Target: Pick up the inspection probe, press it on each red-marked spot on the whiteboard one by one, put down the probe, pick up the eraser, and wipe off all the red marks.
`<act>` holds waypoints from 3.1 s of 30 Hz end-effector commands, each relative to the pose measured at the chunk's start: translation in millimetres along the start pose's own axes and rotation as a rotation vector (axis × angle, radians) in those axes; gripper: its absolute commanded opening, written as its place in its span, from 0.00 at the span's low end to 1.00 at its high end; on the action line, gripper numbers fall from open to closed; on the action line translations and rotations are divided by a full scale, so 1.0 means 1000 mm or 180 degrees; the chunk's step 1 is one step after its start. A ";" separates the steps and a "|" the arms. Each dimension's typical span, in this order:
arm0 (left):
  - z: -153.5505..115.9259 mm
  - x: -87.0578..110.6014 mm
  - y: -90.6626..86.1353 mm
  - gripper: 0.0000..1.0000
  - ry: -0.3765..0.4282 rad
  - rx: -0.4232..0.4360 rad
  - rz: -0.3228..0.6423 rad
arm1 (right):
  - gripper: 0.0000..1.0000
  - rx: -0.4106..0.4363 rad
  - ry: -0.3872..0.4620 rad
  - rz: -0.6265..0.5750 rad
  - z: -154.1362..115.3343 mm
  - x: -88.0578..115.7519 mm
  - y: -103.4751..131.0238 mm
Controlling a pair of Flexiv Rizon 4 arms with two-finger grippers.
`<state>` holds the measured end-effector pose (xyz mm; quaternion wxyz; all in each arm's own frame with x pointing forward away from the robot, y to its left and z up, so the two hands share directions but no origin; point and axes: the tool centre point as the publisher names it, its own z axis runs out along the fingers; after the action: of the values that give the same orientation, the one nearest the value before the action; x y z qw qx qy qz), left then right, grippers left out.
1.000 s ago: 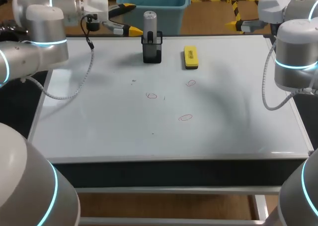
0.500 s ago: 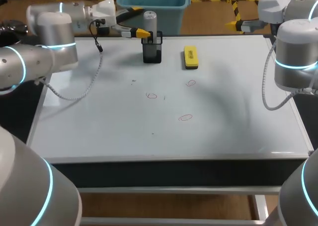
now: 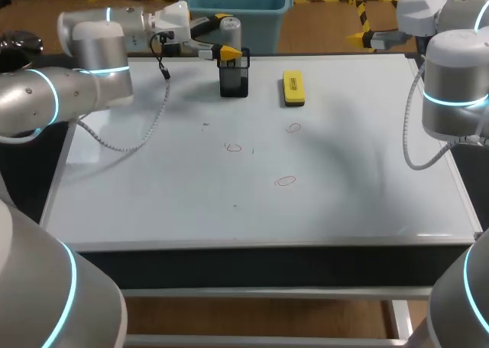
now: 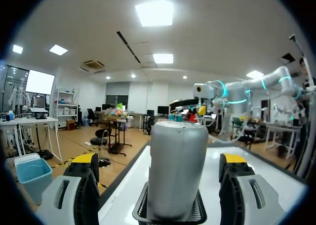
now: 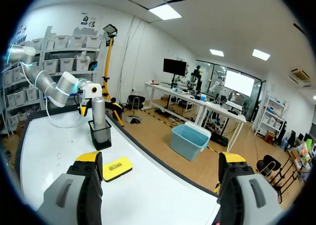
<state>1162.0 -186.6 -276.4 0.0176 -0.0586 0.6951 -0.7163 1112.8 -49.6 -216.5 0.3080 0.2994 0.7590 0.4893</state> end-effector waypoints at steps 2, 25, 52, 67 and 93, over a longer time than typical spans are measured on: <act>0.005 -0.007 0.002 1.00 0.0039 0.0005 -0.0011 | 1.00 0.0002 0.0002 0.0000 0.000 0.000 0.000; 0.010 0.001 0.001 1.00 -0.0020 -0.0032 -0.0047 | 1.00 0.0002 0.0002 0.0000 0.000 0.000 0.000; 0.013 0.014 -0.010 0.00 0.0047 -0.0022 0.0018 | 1.00 0.0002 0.0002 0.0000 0.000 0.000 0.000; 0.008 0.025 -0.039 0.00 0.0031 -0.0005 0.0206 | 1.00 0.0002 0.0002 0.0000 0.000 0.000 0.000; -0.003 0.049 -0.122 0.00 0.0048 0.0140 0.0282 | 1.00 0.0002 0.0002 0.0000 0.000 0.000 0.000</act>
<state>1133.6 -189.3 -160.3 0.0339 -0.0107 0.6772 -0.7349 1112.9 -49.6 -216.5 0.3080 0.2994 0.7590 0.4893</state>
